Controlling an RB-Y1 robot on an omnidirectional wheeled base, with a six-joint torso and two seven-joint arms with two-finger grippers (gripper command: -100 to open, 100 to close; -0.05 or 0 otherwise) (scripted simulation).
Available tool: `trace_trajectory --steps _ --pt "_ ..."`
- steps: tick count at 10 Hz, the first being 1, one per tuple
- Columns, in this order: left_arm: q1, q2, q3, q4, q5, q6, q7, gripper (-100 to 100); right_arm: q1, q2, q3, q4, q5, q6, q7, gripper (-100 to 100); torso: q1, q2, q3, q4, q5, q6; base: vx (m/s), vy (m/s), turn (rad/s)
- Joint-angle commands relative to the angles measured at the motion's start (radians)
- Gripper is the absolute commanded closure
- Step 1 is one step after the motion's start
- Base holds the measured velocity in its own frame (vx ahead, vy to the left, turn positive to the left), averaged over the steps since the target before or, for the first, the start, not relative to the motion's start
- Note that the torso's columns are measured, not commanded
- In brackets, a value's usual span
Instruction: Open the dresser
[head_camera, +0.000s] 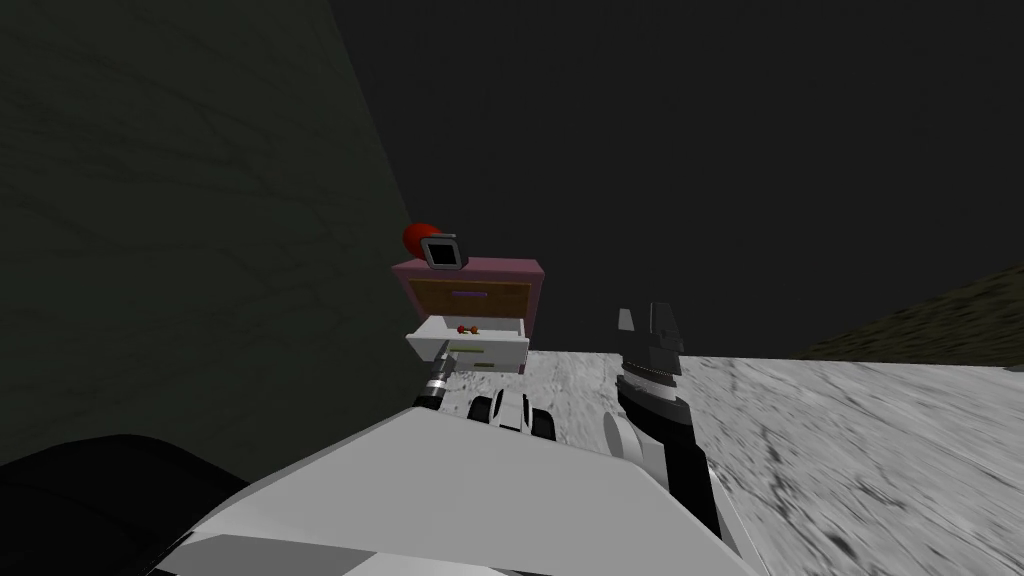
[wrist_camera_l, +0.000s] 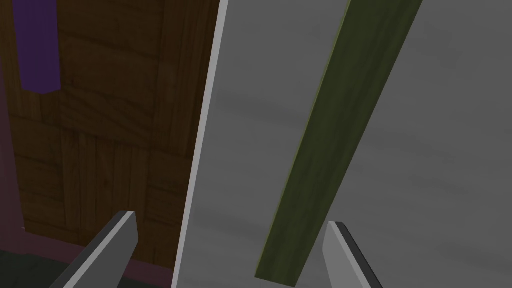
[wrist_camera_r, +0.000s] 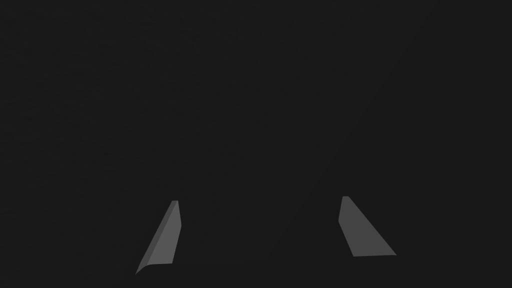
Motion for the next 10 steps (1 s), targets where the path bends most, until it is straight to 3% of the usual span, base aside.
trace_trajectory --steps 1,3,4,5,10 --pt "0.009 0.016 0.007 -0.071 0.007 0.06 0.007 -100 0.0 0.0 0.0 0.0 0.0 0.0 0.0 0 0.0 -0.001 -0.001 0.0 0.0 0.0 -0.031 -0.027 0.002" --pt "0.018 0.031 0.014 -0.127 0.013 0.112 0.014 -100 0.0 0.0 0.0 0.0 0.0 0.0 0.0 0 -0.003 0.002 0.0 0.003 -0.003 0.0 -0.029 -0.031 0.004" --pt "0.024 0.022 0.009 -0.106 0.01 0.102 0.008 -100 0.0 0.0 0.0 0.0 0.0 0.0 0.0 0 -0.005 0.004 0.001 0.005 -0.005 0.0 -0.008 -0.011 0.007" --pt "0.026 0.023 0.009 -0.108 0.01 0.109 0.008 0 0.0 0.0 0.0 0.0 0.0 0.0 0.0 0 -0.004 0.003 0.001 0.004 -0.003 0.0 0.0 0.0 0.0" --pt "0.03 0.022 0.009 -0.102 0.01 0.115 0.008 0 0.0 0.0 0.0 0.0 0.0 0.0 0.0 0 -0.001 -0.001 -0.001 0.0 -0.001 0.0 0.0 0.0 0.0"
